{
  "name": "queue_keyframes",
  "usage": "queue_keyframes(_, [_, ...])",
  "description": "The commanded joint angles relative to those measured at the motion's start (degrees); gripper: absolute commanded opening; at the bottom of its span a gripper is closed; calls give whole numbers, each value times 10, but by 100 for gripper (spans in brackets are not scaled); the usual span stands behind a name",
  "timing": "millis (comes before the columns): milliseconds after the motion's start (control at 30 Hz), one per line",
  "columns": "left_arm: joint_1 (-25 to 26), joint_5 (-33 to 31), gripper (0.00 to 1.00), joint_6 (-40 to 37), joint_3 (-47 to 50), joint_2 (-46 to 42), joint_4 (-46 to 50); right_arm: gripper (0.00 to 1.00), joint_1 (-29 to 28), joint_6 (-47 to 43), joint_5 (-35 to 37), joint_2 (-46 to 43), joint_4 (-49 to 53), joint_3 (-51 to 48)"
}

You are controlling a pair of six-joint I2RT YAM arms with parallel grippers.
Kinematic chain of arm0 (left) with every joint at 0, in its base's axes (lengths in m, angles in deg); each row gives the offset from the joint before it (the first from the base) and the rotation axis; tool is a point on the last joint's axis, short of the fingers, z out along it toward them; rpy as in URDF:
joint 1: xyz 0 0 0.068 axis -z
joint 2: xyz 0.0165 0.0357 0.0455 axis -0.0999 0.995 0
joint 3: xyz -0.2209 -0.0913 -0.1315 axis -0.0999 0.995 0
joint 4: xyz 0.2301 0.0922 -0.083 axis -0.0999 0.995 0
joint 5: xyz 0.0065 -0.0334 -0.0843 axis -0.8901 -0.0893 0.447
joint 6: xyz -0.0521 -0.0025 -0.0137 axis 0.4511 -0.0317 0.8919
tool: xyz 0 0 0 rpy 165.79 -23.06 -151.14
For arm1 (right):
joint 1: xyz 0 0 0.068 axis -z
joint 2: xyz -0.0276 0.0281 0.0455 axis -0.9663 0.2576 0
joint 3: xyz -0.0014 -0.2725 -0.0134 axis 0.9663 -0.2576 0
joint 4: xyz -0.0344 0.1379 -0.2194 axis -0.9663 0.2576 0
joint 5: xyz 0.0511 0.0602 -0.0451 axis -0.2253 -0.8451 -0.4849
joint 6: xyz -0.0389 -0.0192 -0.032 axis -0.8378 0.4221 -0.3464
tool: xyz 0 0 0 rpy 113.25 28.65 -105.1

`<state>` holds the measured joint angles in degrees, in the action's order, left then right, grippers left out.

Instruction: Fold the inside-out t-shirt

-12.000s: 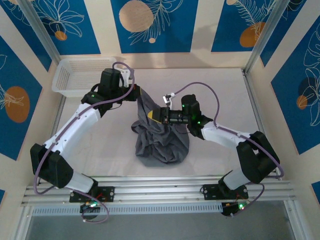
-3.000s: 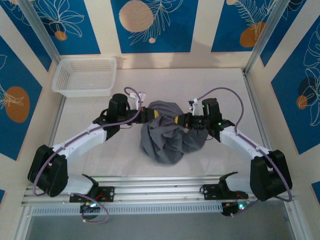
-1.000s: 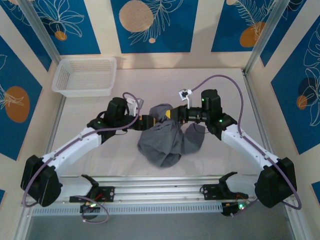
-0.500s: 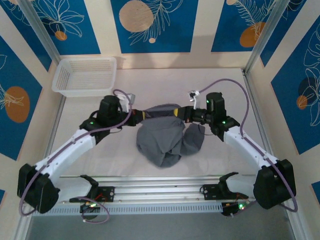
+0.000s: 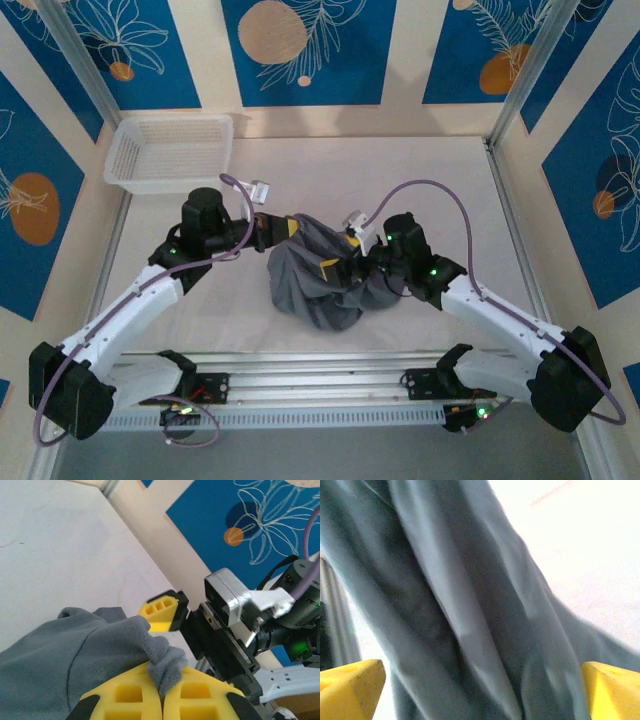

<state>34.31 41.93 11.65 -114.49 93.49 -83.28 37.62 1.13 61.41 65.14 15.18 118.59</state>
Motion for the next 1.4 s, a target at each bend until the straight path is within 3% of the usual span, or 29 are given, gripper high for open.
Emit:
queue_keyframes(0, [15, 44, 0, -15, -10, 1, -36, 99, -14, -129, 63, 28, -33, 46])
queue_keyframes(67, [20, 50, 0, -19, -14, -1, -36, 97, -17, -123, 39, 61, -28, 74])
queue_keyframes(167, [22, 40, 0, -27, -18, -4, -22, 78, -22, -87, 0, 100, -5, 116])
queue_keyframes(233, [21, 1, 0, -46, -24, -8, 17, 43, -21, -62, -31, 109, 8, 132])
queue_keyframes(300, [14, -83, 0, -69, -37, -5, 85, 5, -14, -37, -86, 103, 32, 145])
queue_keyframes(333, [5, -98, 0, -75, -38, -1, 95, 0, -9, -25, -115, 99, 46, 150])
queue_keyframes(500, [-49, -79, 0, -62, -25, 47, 49, 0, 29, 84, -332, 81, 61, 157])
queue_keyframes(600, [-54, -93, 1, -70, -30, 83, 41, 0, 56, 172, -408, 83, 16, 153])
queue_keyframes(667, [-58, -93, 9, -67, -29, 100, 30, 0, 75, 236, -430, 85, -43, 140])
queue_keyframes(767, [-67, -96, 29, -66, -22, 95, 29, 0, 98, 301, -414, 90, -103, 126])
queue_keyframes(833, [-72, -120, 36, -72, -12, 67, 47, 0, 107, 300, -386, 92, -91, 129])
queue_keyframes(967, [-73, -200, 39, -82, 6, -20, 132, 0, 118, 300, -352, 94, -81, 127])
queue_keyframes(1100, [-48, -149, 39, -15, 32, -75, 131, 0, 118, 299, -345, 103, -72, 132])
queue_keyframes(1233, [21, -166, 40, 35, 23, -57, 127, 0, 115, 305, -348, 118, -67, 139])
queue_keyframes(1367, [41, -163, 42, 95, -5, 18, 84, 0, 104, 301, -347, 129, -41, 156])
